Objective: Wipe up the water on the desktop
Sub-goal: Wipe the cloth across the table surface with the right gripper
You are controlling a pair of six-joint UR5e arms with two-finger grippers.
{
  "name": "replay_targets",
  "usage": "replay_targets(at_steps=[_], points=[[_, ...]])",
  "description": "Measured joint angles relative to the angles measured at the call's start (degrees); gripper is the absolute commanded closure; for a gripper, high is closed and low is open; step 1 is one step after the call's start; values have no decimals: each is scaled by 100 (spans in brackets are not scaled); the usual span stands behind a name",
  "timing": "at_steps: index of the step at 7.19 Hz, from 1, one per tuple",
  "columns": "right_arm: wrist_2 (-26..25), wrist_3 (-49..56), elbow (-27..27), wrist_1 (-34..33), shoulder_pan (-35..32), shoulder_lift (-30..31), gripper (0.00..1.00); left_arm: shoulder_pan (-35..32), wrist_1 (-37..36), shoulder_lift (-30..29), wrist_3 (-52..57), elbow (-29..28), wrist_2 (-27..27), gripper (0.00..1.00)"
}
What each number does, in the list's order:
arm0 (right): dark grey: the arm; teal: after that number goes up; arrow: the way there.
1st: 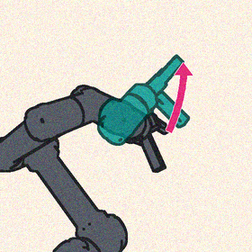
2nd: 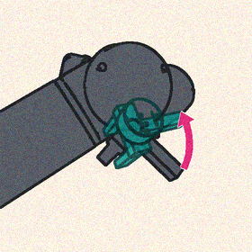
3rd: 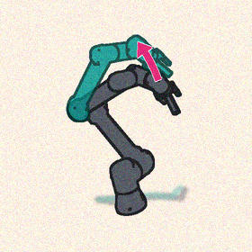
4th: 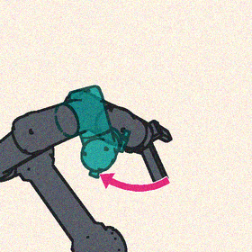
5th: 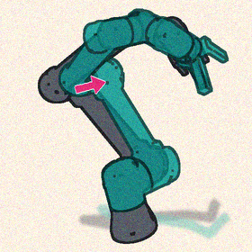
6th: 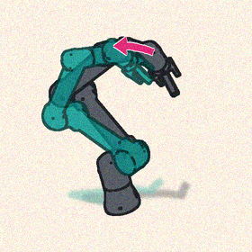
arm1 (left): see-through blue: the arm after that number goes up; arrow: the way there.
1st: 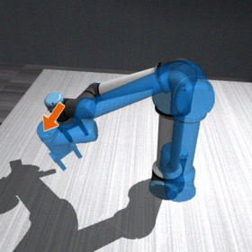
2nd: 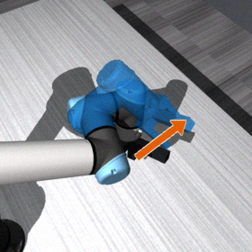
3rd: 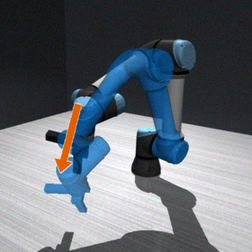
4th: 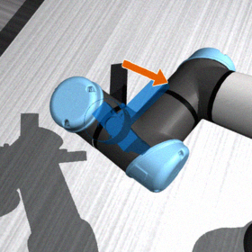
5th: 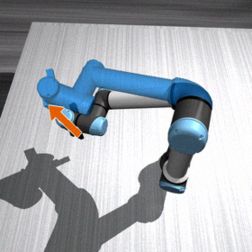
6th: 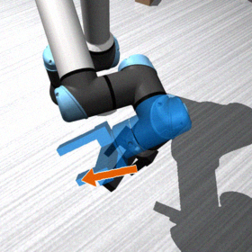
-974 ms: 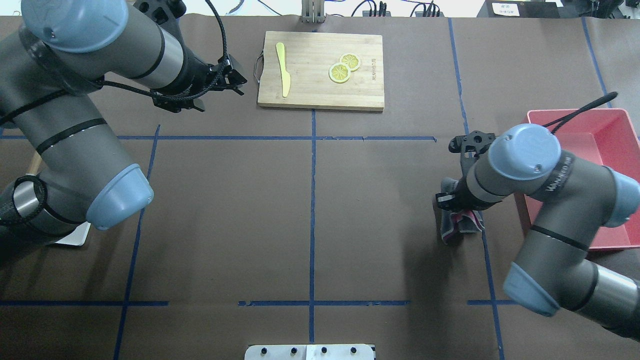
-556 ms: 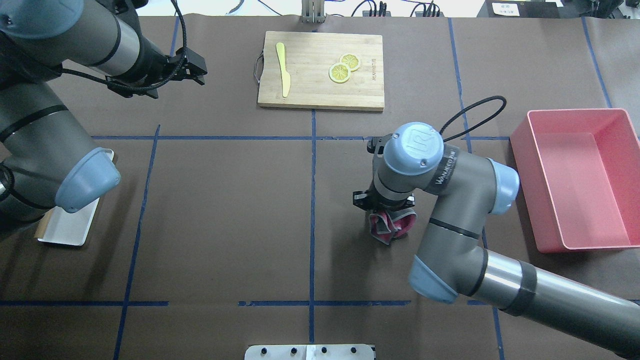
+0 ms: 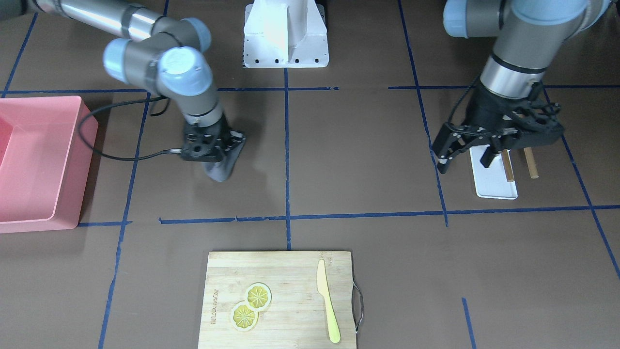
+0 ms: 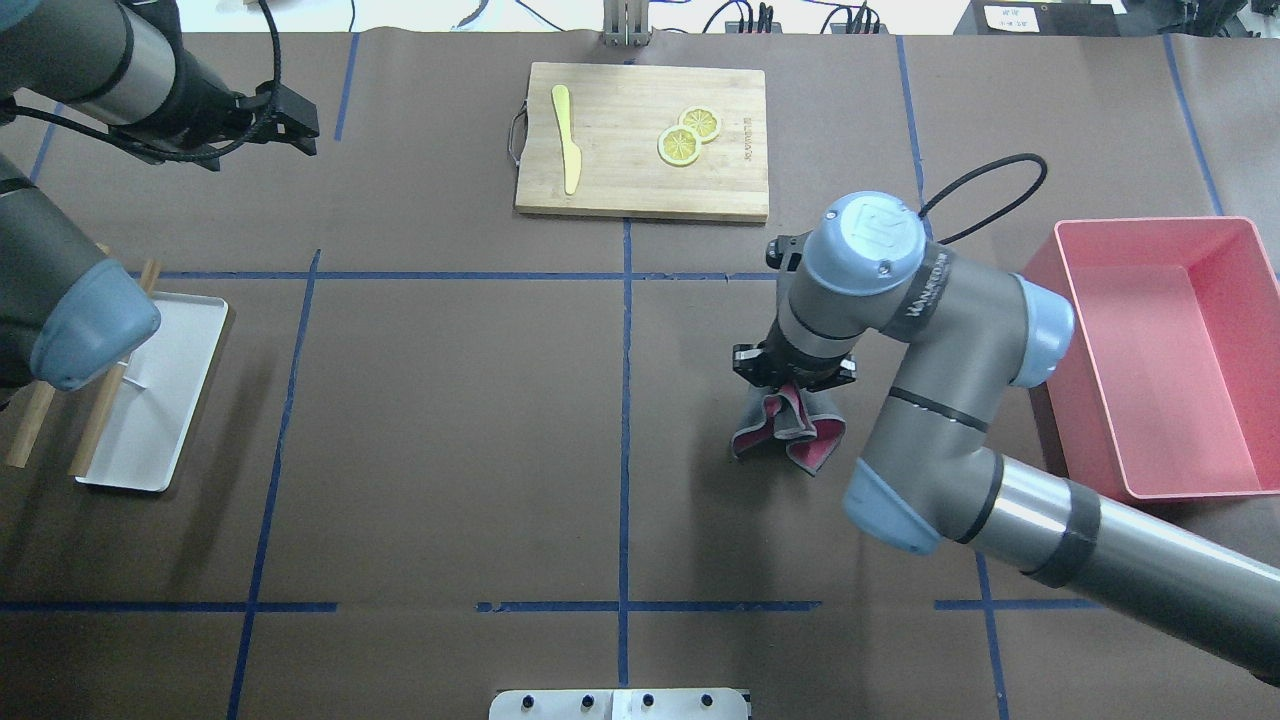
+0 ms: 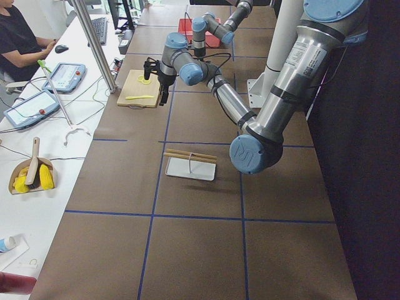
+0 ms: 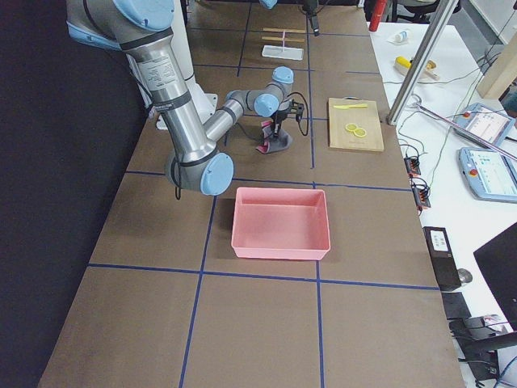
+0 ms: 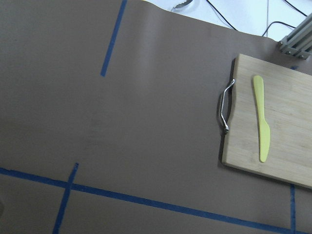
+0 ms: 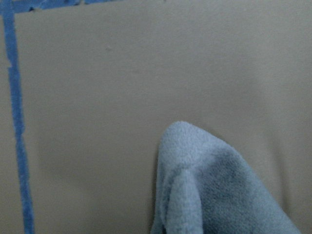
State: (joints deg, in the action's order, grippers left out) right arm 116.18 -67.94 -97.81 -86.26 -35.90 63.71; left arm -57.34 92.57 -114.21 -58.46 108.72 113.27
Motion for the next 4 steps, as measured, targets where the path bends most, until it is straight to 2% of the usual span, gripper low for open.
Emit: replay_targets(at_steps=[2, 3, 4], points=[[106, 929, -420, -3, -486, 1038, 100, -486, 5, 461, 964, -5, 288, 0], [103, 1236, -469, -1, -561, 1228, 100, -628, 29, 687, 1297, -3, 371, 0], [93, 1269, -449, -22, -514, 1110, 100, -711, 63, 887, 1515, 0, 439, 0]])
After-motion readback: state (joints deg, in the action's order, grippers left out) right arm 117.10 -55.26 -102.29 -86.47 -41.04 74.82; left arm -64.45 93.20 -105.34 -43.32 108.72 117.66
